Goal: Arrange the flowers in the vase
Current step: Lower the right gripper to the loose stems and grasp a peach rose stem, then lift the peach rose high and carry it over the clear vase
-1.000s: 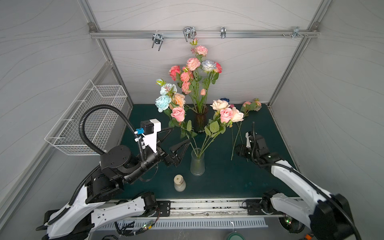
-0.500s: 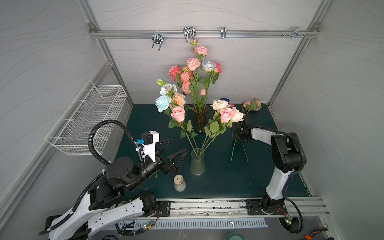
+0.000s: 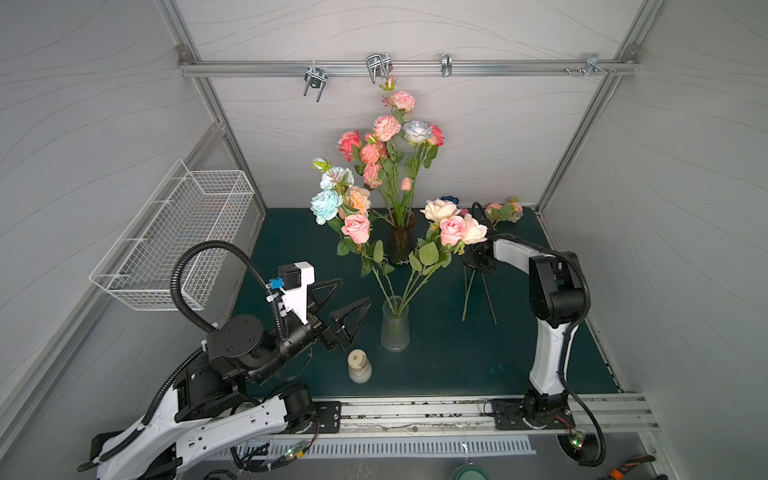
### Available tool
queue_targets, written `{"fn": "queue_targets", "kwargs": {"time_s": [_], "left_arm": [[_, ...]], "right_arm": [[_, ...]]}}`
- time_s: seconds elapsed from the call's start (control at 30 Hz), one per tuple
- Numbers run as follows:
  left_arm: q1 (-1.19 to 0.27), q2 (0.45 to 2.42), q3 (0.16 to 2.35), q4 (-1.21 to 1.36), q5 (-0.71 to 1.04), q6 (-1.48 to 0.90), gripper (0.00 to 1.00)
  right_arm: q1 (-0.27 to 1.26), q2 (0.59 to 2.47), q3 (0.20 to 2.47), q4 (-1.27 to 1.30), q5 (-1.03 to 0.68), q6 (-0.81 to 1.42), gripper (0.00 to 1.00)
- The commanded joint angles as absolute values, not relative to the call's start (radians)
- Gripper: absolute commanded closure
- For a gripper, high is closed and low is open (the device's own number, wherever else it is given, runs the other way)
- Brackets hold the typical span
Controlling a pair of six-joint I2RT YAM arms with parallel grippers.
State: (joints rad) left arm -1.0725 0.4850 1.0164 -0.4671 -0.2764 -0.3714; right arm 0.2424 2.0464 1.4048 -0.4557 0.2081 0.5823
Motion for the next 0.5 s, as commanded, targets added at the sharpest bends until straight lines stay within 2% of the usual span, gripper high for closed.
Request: {"fn": "queue_targets", "kwargs": {"time_s": [0.0,0.2,0.47], "left_arm": [[-1.071,0.482,1.035,-0.455,-0.285,-0.383,0.02],[-1.071,0.486,1.048,-0.463,-0.277,-0.382,0.02],[-1.071,0.477,1.060,-0.456,-0.266,-0.379,0.02]], "right_arm": [[0.233,2.010,1.350,-0.509,0.187,0.555,1.00],[0.228,1.798,1.193,-0.329,0.185,0.521,1.00],[0.222,1.410,0.962,-0.196,0.239,0.539,1.00]]}}
